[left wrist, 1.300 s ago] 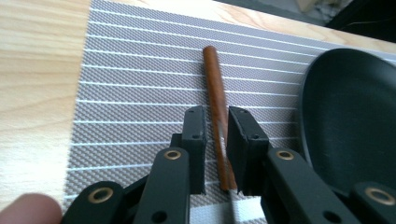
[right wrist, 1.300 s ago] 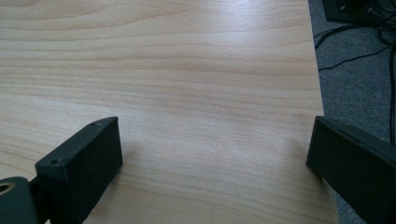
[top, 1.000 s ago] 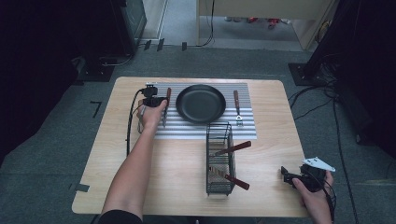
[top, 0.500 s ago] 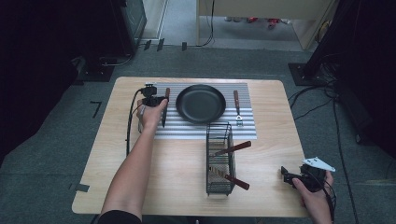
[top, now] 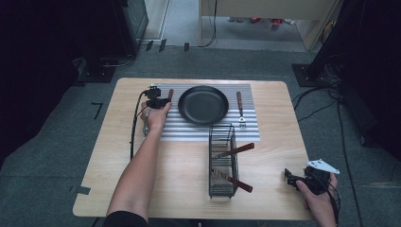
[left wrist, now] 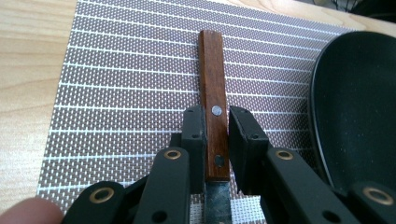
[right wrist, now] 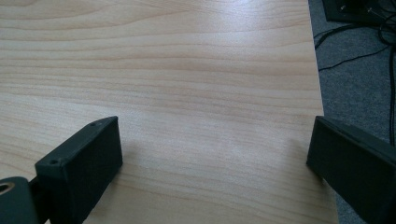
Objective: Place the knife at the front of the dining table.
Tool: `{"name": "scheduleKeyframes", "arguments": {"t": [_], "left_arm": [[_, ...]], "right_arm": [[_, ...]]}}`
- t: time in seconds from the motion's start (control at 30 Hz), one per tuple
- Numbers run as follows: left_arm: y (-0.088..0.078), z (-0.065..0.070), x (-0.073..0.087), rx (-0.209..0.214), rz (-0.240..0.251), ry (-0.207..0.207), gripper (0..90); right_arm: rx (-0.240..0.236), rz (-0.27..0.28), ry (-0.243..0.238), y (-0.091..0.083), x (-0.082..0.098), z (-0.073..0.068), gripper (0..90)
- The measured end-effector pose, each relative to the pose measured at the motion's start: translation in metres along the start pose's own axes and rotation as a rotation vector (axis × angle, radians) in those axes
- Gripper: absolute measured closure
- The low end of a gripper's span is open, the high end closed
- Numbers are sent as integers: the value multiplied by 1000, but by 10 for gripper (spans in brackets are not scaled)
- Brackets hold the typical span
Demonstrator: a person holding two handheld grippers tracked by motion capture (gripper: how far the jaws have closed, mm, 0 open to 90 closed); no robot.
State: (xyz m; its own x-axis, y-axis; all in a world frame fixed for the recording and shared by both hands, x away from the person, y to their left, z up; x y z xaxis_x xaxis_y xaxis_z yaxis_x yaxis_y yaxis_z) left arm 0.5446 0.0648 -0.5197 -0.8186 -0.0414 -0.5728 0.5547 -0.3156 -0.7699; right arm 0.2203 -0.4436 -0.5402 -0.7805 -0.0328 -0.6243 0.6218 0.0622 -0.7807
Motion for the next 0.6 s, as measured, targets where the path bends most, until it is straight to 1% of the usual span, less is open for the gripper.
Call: {"name": "scheduleKeyframes", "arguments": {"t": [0.03, 0.13, 0.17, 0.2, 0.23, 0.37, 0.4, 0.5, 0.53, 0.6], "left_arm": [[0, 0, 0, 0, 0, -12, 781], [0, 1, 1, -8, 4, -28, 780], [0, 1, 2, -6, 6, -40, 780], [-1, 0, 3, -2, 12, -62, 781], [-1, 0, 4, -1, 15, -66, 781], [-2, 1, 5, -5, 18, -62, 780], [-2, 0, 5, 3, 20, -68, 780], [-2, -1, 5, 8, 21, -71, 776], [-2, 0, 5, 2, 23, -62, 775], [-2, 0, 5, 1, 25, -61, 761]], "right_arm": [[0, 0, 0, 0, 0, 0, 26], [0, 0, 0, 0, 0, 0, 26], [0, 0, 0, 0, 0, 0, 26], [0, 0, 0, 0, 0, 0, 26], [0, 0, -1, 0, 0, 0, 26], [0, 0, 0, 0, 0, 0, 26], [0, 0, 0, 0, 0, 0, 26], [0, 0, 0, 0, 0, 0, 26], [0, 0, -1, 0, 0, 0, 26], [0, 0, -1, 0, 0, 0, 26]]}}
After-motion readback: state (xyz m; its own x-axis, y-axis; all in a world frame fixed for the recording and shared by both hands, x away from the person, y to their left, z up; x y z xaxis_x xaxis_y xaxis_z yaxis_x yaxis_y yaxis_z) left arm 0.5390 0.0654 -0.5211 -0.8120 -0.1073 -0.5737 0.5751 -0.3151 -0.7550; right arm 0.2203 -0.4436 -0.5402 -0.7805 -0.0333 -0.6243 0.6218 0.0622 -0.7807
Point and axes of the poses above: each handheld gripper's, and its own axes: y roughly forward along the jaws, x roughly out of its underside, z roughly to its right, the point moved 2 cm from there along y, roughly forward along the jaws, and after that the axes turned 7 degrees about -z, right-handed, at the moved point
